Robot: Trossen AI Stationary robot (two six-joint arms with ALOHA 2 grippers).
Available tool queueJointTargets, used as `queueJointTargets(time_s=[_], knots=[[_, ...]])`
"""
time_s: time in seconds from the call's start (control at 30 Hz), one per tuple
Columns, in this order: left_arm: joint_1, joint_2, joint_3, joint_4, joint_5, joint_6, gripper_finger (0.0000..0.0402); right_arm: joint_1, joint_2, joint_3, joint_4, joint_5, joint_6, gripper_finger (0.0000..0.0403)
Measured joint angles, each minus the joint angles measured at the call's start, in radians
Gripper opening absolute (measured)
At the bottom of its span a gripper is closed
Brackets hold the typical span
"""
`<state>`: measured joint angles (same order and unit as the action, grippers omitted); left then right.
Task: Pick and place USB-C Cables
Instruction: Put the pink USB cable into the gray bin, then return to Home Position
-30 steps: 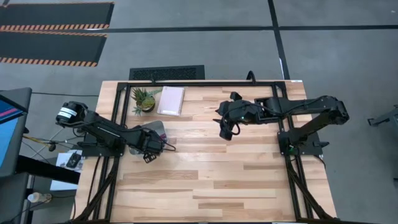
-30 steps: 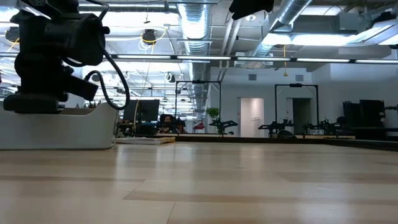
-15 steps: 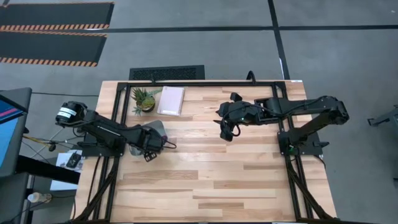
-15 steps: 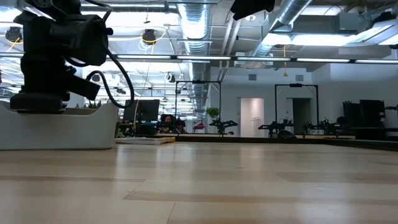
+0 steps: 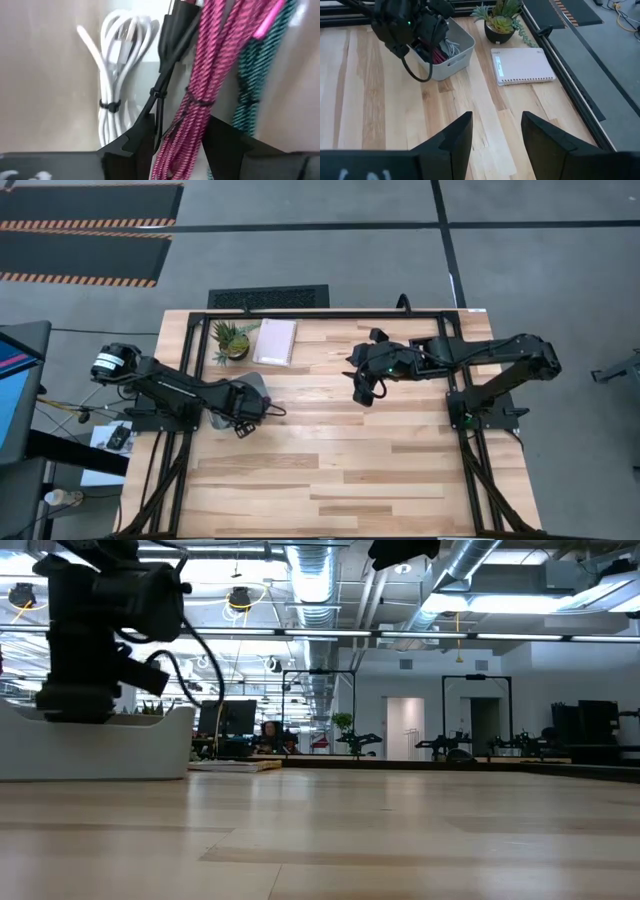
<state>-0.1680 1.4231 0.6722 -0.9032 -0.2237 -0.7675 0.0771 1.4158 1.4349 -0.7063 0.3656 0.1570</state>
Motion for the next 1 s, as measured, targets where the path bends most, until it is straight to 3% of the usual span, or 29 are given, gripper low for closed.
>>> queueJointTargets(time_s=[0.43,0.73,1.0], knots=[[0.000,-0.002,0.084,-0.106,0.006,0.023,0.0144,-0.036,0.000,0.000,-0.031,0.001,-0.007,0.0190],[0.000,-0.003,0.155,-0.298,0.000,-0.002,0.0143,-0.064,0.000,0.001,0.030,0.001,-0.005,0.0190],[-0.022,-0.092,0.273,-0.394,-0.127,-0.048,0.0143,-0.013,0.000,0.047,0.051,0.000,-0.145,0.0192]])
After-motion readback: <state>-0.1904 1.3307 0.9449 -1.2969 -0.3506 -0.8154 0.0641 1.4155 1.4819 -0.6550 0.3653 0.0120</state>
